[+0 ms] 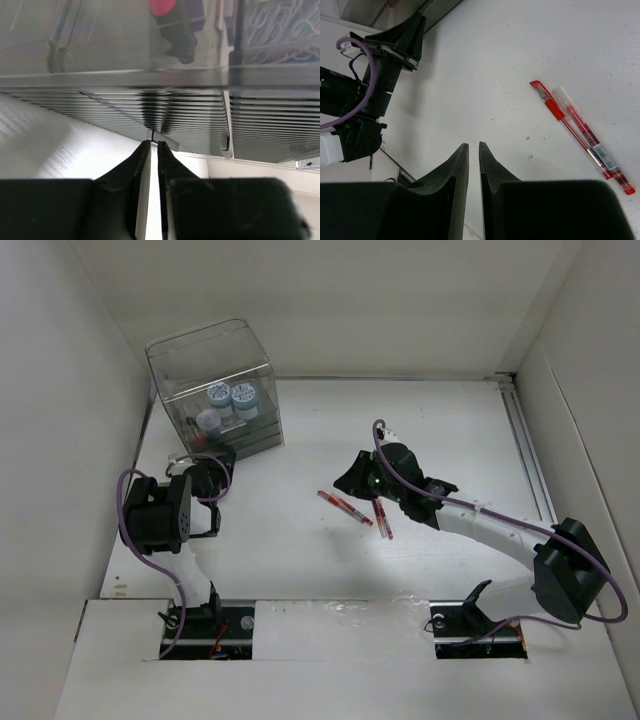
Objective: Sort the stationery into containers
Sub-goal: Open the drawer
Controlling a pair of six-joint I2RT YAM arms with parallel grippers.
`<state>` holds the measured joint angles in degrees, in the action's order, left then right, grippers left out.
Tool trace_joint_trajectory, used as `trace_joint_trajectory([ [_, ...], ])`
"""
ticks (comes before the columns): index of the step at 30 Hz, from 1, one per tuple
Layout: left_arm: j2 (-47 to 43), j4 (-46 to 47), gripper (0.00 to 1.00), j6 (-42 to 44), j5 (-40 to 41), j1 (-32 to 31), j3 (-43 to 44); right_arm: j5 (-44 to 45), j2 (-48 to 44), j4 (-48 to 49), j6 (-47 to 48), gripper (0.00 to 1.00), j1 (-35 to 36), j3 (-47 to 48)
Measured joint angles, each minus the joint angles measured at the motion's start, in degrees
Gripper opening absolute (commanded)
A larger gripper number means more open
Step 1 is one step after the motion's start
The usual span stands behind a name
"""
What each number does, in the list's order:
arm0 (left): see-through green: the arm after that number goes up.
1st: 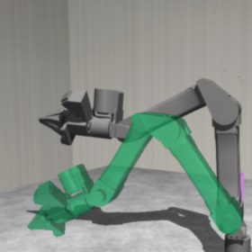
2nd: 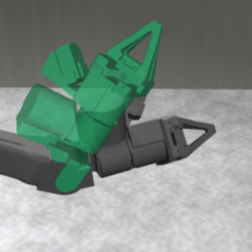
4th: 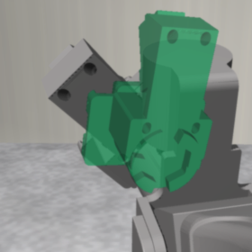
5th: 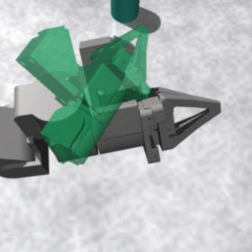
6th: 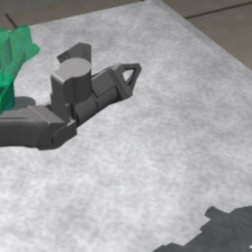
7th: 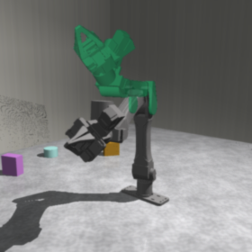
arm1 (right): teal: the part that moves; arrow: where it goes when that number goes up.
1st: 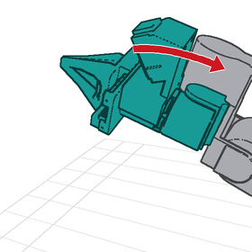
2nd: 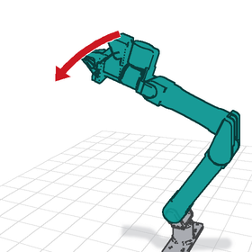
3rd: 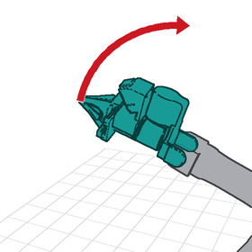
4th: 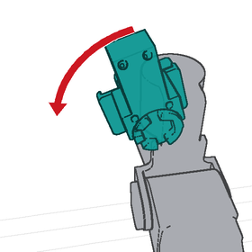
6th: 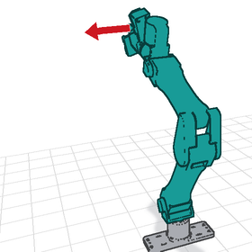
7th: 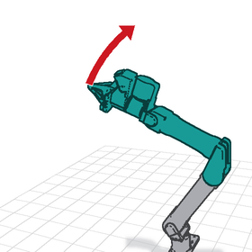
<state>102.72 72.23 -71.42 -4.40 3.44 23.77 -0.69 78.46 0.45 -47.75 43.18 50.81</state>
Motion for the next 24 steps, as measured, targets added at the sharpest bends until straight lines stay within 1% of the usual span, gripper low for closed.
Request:
trace_joint_trajectory([
  [1,0.1,0.1,0.00,0.1,-0.1,0.0,0.0,0.0,0.0,0.0,0.0,0.20,0.0,0.0],
  [12,0.3,0.9,0.00,1.2,-0.1,0.0,-0.4,0.0,0.0,0.0,0.0,0.20,0.0,0.0],
  [19,-2.5,2.2,0.00,2.6,-0.4,0.0,-6.1,-0.3,0.0,0.0,0.0,0.19,0.0,0.0],
  [24,-2.9,2.1,0.00,3.0,-0.9,0.0,-8.1,-0.5,0.0,0.0,0.0,0.19,0.0,0.0],
])
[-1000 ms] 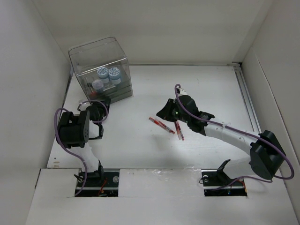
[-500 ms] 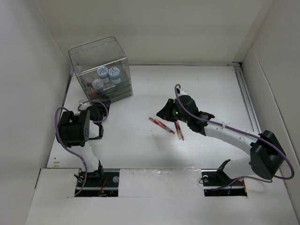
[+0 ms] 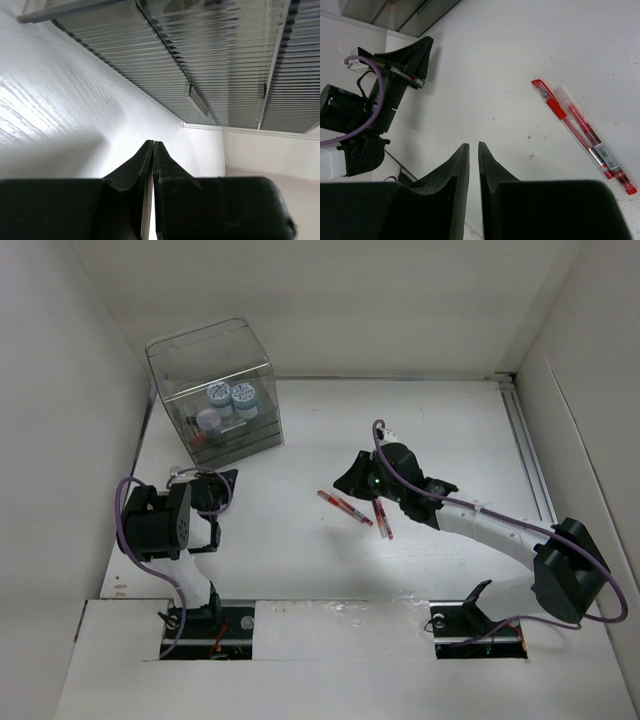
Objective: Sort the stationery into containers
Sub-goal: Open the drawer
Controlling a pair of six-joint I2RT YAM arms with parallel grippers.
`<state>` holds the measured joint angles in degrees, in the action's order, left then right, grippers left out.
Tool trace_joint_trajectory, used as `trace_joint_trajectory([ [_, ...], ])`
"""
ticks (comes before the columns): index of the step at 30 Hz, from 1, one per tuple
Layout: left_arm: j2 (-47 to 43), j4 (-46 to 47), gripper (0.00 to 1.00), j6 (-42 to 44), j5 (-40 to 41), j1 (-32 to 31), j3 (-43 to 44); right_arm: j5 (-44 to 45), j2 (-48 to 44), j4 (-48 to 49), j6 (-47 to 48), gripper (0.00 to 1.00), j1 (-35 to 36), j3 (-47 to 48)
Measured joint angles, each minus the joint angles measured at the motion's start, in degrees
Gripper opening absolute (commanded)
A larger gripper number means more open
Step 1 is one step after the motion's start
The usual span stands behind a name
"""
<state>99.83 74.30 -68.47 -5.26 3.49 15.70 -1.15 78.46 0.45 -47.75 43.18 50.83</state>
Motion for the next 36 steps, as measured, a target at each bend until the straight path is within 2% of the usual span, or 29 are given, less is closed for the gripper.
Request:
trace_joint_trajectory([
  [3,0.0,0.1,0.03,0.0,-0.9,0.0,0.3,-0.1,0.0,0.0,0.0,0.19,0.0,0.0],
  [6,0.1,0.0,0.22,-0.2,-1.6,0.0,1.8,-0.2,0.0,0.0,0.0,0.19,0.0,0.0],
  [7,0.1,0.1,0.33,-0.3,-1.9,0.0,2.4,-0.2,0.0,0.0,0.0,0.19,0.0,0.0],
  [10,0.1,0.1,0.39,-0.6,-1.8,0.0,4.1,-0.4,0.0,0.0,0.0,0.19,0.0,0.0],
  [17,1.3,0.5,0.37,-0.6,-1.7,0.3,6.7,-0.7,0.0,0.0,0.0,0.19,0.0,0.0],
  [23,3.4,0.4,0.30,-0.5,-2.1,1.5,8.7,-0.8,0.0,0.0,0.0,0.19,0.0,0.0],
  [30,4.5,0.0,0.20,-0.4,-2.3,1.5,9.3,-0.8,0.0,0.0,0.0,0.19,0.0,0.0],
  [36,5.1,-0.2,0.00,-0.6,-2.3,1.5,9.6,-0.8,0.0,0.0,0.0,0.19,0.0,0.0],
])
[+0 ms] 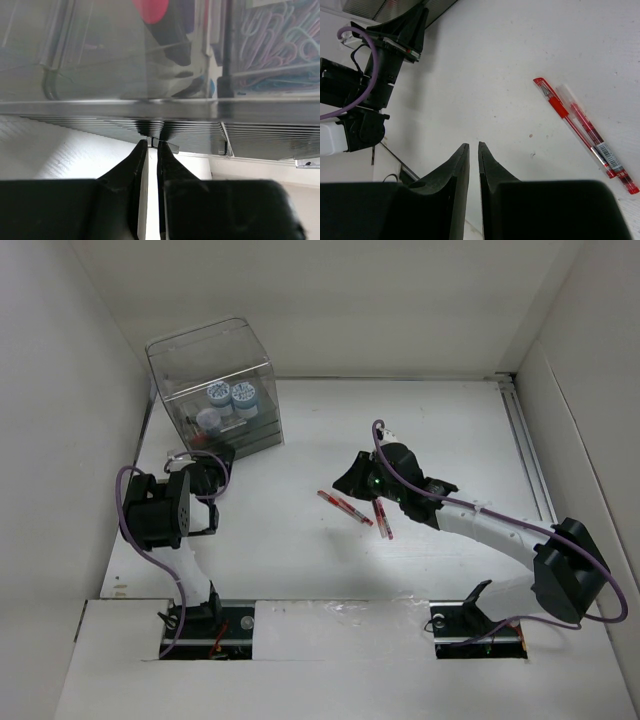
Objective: Sort the stationery into containers
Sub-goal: Open the drawer
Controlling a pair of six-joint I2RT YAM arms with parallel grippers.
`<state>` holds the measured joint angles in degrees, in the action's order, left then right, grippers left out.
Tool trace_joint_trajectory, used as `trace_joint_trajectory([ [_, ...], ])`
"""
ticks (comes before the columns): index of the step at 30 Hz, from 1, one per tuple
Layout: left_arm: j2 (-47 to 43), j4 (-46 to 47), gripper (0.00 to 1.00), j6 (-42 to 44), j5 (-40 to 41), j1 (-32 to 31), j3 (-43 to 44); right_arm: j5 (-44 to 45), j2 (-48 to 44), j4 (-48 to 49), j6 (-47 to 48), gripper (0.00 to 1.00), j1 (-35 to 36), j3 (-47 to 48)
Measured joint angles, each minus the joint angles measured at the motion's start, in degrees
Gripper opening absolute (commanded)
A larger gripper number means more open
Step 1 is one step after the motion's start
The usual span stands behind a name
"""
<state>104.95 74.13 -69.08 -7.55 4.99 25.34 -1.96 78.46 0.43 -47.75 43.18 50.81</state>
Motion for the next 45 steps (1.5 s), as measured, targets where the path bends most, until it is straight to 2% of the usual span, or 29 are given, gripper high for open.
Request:
trace_joint_trajectory([
  [12,-1.4,-0.1,0.00,-0.5,0.3,0.0,-1.6,-0.2,0.0,0.0,0.0,0.19,0.0,0.0],
  [33,-13.5,4.4,0.00,-2.6,-5.9,-0.4,-20.5,-0.2,0.5,0.0,0.0,0.19,0.0,0.0],
  [39,-22.0,-0.2,0.00,-1.0,-7.5,-0.4,-22.6,0.0,1.0,0.0,0.0,0.19,0.0,0.0],
  [42,-28.5,-5.5,0.00,2.1,-7.2,-0.5,-23.3,0.3,1.0,0.0,0.0,0.19,0.0,0.0],
  [43,-33.2,-7.0,0.00,3.0,-7.0,-0.9,-23.8,0.3,1.1,0.0,0.0,0.20,0.0,0.0],
  [45,-39.5,-9.5,0.05,4.9,-7.0,-1.3,-24.2,0.7,1.3,0.0,0.0,0.21,0.0,0.0],
])
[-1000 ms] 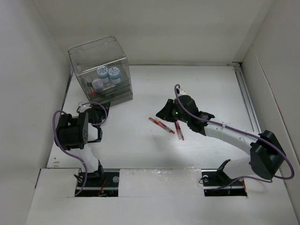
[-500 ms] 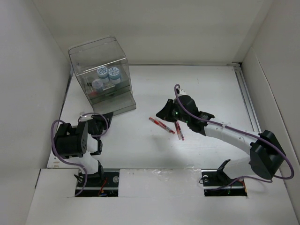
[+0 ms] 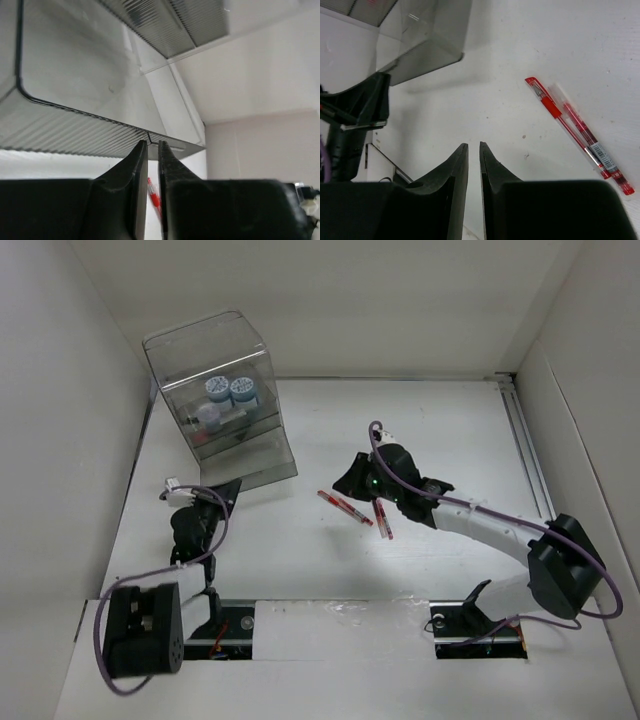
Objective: Sort the stationery into containers
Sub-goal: Open the drawer
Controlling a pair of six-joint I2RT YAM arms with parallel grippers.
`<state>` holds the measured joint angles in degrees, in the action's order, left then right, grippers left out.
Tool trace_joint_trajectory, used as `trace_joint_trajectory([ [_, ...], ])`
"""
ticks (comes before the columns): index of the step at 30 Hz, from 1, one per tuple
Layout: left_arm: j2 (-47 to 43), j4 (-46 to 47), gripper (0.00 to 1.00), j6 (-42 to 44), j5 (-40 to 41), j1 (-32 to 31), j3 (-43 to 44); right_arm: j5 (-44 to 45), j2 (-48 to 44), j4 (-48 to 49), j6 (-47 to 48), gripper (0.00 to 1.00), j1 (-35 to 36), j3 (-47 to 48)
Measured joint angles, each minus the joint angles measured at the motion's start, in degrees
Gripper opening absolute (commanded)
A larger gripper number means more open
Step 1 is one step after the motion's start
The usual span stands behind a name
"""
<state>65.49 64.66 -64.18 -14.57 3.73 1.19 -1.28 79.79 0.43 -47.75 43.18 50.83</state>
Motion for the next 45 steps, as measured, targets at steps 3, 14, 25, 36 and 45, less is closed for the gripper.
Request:
trace_joint_trajectory([
  [3,-9.9,-5.6,0.29,3.3,1.4,-0.3,0.0,0.5,0.9,0.0,0.0,0.24,0.0,0.0],
  [14,-4.9,-7.7,0.31,6.9,1.5,-0.3,0.0,1.9,2.5,-0.2,0.0,0.26,0.0,0.1],
  [25,3.6,2.6,0.58,6.4,-2.4,-0.5,-0.1,4.9,2.5,-0.7,-0.2,0.37,-1.0,0.1],
  [36,-8.7,-9.3,0.78,10.8,-1.0,-0.5,-0.1,7.7,5.4,-2.9,-2.1,0.58,-5.7,0.2],
  [45,3.7,-0.4,0.99,9.0,-5.2,-0.6,0.0,7.9,5.2,-4.5,-3.1,0.65,-5.7,0.2],
])
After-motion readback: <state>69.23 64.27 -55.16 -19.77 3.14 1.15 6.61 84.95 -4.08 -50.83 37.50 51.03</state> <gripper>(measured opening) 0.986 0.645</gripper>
